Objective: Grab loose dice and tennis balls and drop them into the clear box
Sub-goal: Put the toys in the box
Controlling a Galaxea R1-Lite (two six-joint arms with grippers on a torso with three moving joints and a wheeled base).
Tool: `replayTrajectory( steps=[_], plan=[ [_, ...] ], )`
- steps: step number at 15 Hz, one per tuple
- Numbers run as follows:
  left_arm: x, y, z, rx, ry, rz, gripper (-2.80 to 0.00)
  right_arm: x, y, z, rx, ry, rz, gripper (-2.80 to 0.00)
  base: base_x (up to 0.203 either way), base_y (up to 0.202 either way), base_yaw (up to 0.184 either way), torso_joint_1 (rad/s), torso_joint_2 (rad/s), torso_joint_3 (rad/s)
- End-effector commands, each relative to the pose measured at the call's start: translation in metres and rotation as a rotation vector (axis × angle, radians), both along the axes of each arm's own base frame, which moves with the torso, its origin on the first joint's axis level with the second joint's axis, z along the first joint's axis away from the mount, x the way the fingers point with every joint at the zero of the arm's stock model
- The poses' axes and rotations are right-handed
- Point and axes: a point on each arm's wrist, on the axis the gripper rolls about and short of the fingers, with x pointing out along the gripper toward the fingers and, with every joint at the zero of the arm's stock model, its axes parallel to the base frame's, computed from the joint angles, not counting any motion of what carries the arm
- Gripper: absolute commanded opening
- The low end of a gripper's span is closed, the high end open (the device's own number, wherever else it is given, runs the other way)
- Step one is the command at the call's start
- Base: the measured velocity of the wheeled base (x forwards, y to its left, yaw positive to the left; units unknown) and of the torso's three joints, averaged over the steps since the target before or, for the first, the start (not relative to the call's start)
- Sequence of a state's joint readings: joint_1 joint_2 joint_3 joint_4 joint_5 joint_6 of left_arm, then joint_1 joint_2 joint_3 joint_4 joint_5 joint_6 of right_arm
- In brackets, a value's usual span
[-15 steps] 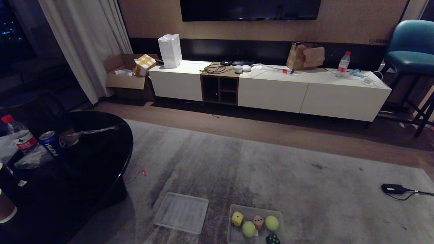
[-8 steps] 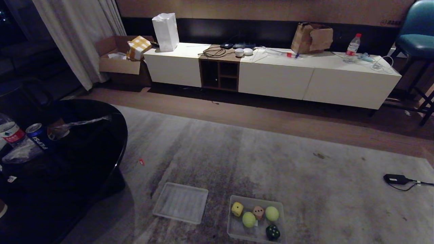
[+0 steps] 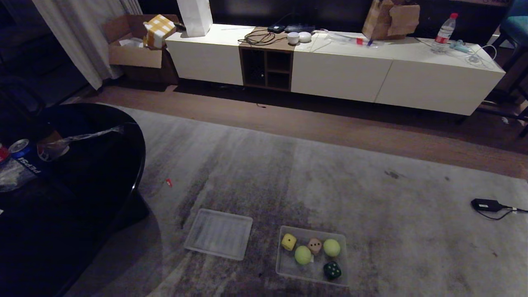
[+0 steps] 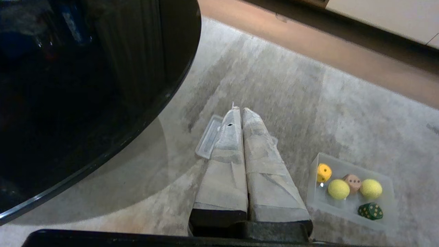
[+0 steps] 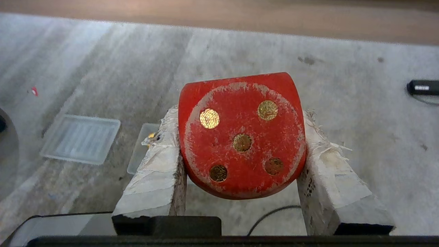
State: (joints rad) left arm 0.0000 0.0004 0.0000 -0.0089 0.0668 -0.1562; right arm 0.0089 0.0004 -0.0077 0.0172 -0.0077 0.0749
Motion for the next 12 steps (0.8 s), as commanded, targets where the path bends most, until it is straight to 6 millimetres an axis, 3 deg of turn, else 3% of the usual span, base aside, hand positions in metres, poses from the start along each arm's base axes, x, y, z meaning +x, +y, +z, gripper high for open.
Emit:
replayTrajectory(
  steps=[1, 12],
  plan=[
    [0.0001, 0.0, 0.0001, -0.002, 0.001, 0.001, -2.8, 0.0001, 0.0, -0.0001, 0.0, 0.002, 0.0, -2.8, 0.0, 0.0, 0.0, 0.002, 0.0, -0.198],
    [0.0002, 0.0, -0.0002, -0.002, 0.002, 0.001, -2.8, 0.0001, 0.0, 0.0001, 0.0, 0.001, 0.0, -2.8, 0.0, 0.0, 0.0, 0.004, 0.0, -0.198]
  ],
)
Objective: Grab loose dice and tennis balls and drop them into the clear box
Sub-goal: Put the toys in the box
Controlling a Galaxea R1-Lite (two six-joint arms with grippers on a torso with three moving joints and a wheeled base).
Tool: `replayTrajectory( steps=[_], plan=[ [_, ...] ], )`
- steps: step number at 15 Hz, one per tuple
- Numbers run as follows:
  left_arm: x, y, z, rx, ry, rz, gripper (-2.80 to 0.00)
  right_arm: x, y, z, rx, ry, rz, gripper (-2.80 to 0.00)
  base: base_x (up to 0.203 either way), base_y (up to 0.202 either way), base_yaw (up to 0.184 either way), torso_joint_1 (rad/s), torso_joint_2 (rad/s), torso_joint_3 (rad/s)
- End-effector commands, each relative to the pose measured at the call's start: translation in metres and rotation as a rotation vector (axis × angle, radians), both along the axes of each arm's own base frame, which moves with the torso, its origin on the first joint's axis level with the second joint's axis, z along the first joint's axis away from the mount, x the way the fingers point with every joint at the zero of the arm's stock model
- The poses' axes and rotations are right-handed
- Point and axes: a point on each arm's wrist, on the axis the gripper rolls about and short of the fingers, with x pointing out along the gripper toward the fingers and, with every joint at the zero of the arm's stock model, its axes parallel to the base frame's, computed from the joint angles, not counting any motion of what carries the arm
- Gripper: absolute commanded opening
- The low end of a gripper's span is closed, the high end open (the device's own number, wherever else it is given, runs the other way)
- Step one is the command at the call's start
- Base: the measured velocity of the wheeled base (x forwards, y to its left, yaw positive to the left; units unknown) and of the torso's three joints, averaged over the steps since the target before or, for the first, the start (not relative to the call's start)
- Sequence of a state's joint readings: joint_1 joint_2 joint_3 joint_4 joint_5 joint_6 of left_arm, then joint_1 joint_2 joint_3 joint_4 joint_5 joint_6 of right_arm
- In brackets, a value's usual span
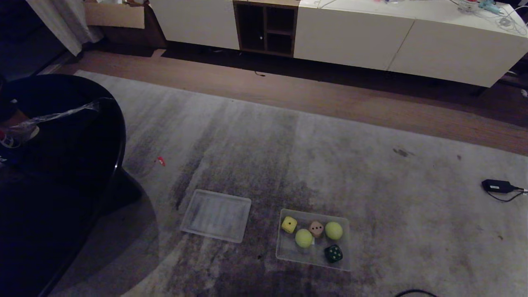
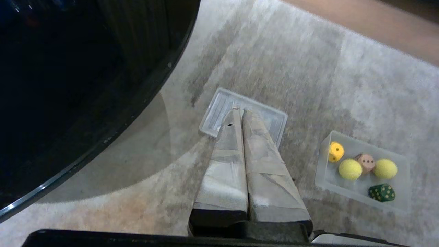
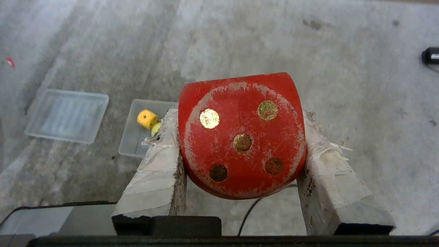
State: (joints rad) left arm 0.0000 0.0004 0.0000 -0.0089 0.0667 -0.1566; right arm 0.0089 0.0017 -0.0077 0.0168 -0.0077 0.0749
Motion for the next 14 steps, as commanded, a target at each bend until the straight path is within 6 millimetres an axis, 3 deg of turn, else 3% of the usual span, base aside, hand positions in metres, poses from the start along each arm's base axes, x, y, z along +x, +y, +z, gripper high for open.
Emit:
replayTrajectory(
  steps=[1, 14],
  plan=[
    [0.0001, 0.0, 0.0001, 0.0, 0.001, 0.001, -2.8, 0.0, 0.0, 0.0, 0.0, 0.0, 0.0, -2.8, 0.0, 0.0, 0.0, -0.001, 0.0, -0.199],
    [0.0001, 0.0, 0.0001, -0.001, 0.001, 0.001, -2.8, 0.0, 0.0, 0.0, 0.0, 0.0, 0.0, -2.8, 0.0, 0.0, 0.0, 0.001, 0.0, -0.195]
  ],
)
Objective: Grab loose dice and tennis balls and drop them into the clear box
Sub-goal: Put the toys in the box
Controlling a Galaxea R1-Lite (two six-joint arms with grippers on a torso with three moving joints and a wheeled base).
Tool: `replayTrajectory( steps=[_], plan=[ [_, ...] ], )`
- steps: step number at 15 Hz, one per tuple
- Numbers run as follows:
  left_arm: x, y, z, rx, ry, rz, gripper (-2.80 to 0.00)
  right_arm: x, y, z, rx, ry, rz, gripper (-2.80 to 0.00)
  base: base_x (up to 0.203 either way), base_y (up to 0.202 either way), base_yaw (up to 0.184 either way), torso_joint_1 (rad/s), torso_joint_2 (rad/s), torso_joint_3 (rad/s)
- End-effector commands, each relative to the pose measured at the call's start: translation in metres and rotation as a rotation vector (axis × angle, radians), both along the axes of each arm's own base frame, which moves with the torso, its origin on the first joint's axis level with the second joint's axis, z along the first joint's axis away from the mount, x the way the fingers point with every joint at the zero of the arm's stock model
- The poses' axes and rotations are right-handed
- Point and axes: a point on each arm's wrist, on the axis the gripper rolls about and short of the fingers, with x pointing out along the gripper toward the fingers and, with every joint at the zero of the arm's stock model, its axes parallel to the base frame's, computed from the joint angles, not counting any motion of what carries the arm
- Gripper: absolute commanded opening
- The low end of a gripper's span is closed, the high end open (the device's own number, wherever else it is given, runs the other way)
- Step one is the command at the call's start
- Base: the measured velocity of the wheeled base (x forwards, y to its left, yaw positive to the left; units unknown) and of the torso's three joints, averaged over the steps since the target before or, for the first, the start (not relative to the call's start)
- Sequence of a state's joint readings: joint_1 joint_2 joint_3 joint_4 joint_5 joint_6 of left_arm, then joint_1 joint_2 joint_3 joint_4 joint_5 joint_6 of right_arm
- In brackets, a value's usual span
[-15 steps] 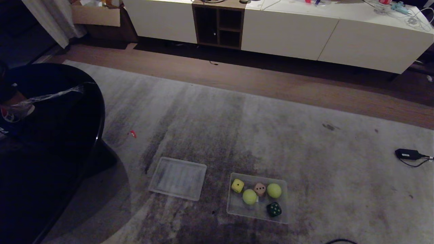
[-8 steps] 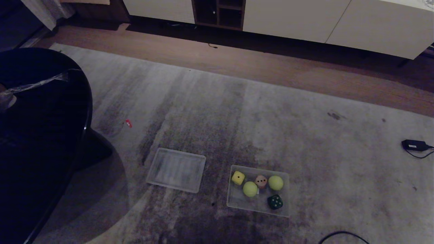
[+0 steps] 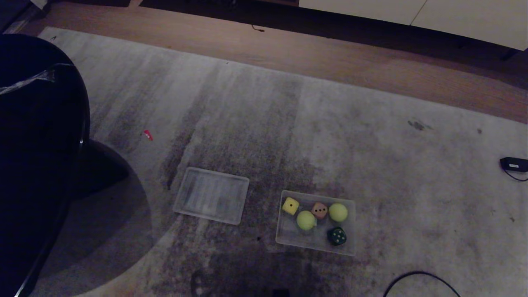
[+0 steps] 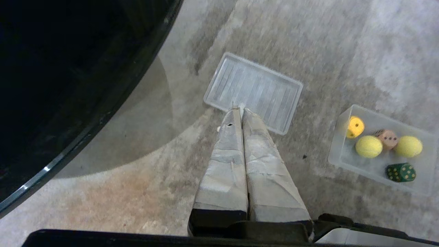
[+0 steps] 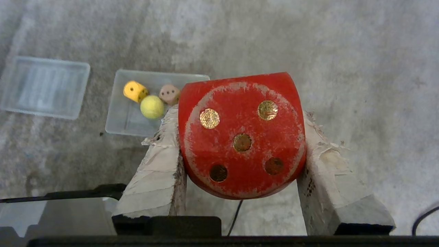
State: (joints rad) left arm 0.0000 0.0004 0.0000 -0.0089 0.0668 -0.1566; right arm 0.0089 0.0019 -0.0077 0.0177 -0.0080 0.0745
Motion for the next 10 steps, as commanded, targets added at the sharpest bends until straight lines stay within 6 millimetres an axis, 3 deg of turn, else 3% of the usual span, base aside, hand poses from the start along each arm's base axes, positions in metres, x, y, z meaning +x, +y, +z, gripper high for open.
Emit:
replayTrajectory(
  steps=[1, 10],
  plan=[
    [0.0001, 0.0, 0.0001, -0.001, 0.001, 0.001, -2.8, 0.0, 0.0, 0.0, 0.001, 0.0, 0.001, -2.8, 0.0, 0.0, 0.0, 0.002, 0.01, -0.194],
    [0.0001, 0.0, 0.0001, 0.002, 0.001, 0.001, -2.8, 0.0, 0.0, 0.0001, -0.008, -0.001, 0.001, -2.8, 0.0, 0.0, 0.0, 0.002, 0.0, -0.18]
  ],
)
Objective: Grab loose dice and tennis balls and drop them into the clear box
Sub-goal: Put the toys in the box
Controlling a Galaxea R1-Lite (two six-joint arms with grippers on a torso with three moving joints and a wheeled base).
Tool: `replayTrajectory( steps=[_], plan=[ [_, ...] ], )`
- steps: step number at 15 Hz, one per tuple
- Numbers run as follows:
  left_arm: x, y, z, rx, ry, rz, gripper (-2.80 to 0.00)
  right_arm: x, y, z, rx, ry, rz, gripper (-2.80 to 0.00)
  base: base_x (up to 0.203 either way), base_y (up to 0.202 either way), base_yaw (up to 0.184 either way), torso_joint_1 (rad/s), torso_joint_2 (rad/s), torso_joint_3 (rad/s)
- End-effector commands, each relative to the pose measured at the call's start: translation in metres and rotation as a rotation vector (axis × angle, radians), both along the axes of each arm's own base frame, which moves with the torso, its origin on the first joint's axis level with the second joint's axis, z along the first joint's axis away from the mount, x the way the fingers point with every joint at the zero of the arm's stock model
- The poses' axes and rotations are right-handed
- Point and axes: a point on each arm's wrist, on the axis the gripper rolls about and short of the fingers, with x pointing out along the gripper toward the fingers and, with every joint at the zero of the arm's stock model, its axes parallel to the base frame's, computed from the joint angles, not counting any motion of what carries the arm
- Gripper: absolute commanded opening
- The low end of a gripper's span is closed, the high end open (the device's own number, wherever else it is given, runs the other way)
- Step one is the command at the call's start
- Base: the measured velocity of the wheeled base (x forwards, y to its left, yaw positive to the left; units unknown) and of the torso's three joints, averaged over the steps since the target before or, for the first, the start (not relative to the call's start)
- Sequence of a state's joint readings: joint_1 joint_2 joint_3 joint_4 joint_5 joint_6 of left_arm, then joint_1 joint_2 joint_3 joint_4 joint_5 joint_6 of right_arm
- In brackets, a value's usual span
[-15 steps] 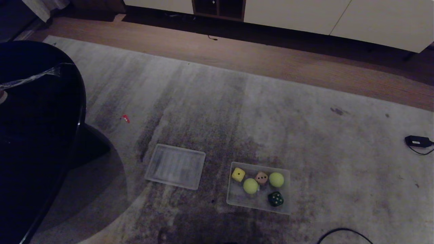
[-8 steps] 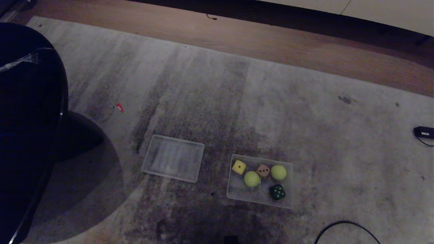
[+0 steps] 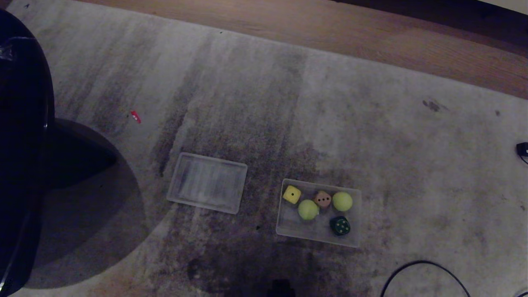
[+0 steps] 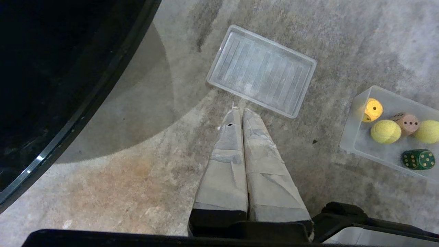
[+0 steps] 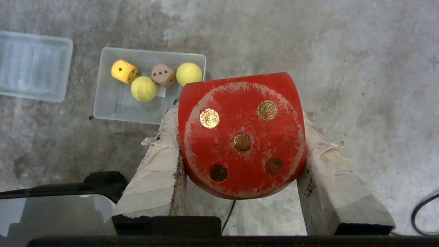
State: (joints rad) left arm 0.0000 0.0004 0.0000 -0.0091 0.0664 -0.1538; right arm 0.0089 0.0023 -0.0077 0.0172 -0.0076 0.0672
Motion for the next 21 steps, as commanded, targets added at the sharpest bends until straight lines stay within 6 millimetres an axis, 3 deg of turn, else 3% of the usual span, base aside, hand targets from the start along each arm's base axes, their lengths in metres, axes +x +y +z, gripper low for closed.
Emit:
replayTrajectory(
  steps=[1, 5, 7, 9, 11, 14, 18, 21],
  plan=[
    [0.0, 0.0, 0.0, -0.001, 0.001, 0.001, -2.8, 0.0, 0.0, 0.0, -0.001, -0.001, 0.0, -2.8, 0.0, 0.0, 0.0, 0.004, 0.0, -0.044],
    [0.0, 0.0, 0.0, -0.001, 0.001, 0.001, -2.8, -0.001, 0.0, 0.004, 0.002, -0.003, -0.004, -2.8, 0.0, 0.0, 0.0, 0.0, 0.0, -0.008],
    [0.0, 0.0, 0.0, -0.001, 0.0, 0.001, -2.8, -0.005, 0.0, 0.028, 0.011, -0.011, 0.002, -2.8, 0.0, 0.0, 0.0, 0.0, 0.0, 0.0],
    [0.0, 0.0, 0.0, -0.001, -0.001, 0.001, -2.8, 0.007, 0.0, 0.057, 0.085, 0.104, 0.011, -2.8, 0.0, 0.0, 0.0, 0.0, 0.0, 0.0],
    [0.0, 0.0, 0.0, -0.001, 0.001, 0.001, -2.8, 0.038, 0.001, 0.079, 0.195, 0.271, 0.015, -2.8, 0.0, 0.0, 0.0, 0.0, 0.0, 0.0],
    [0.0, 0.0, 0.0, -0.001, 0.001, 0.001, -2.8, 0.098, 0.004, 0.091, 0.334, 0.45, 0.045, -2.8, 0.0, 0.0, 0.0, 0.0, 0.0, 0.0],
    [0.0, 0.0, 0.0, -0.001, 0.001, 0.001, -2.8, 0.187, 0.014, 0.085, 0.488, 0.523, 0.095, -2.8, 0.0, 0.0, 0.0, 0.0, 0.0, 0.0],
    [0.0, 0.0, 0.0, -0.001, 0.001, 0.001, -2.8, 0.236, 0.031, 0.077, 0.614, 0.56, 0.134, -2.8, 0.0, 0.0, 0.0, 0.0, 0.0, 0.0]
  ],
)
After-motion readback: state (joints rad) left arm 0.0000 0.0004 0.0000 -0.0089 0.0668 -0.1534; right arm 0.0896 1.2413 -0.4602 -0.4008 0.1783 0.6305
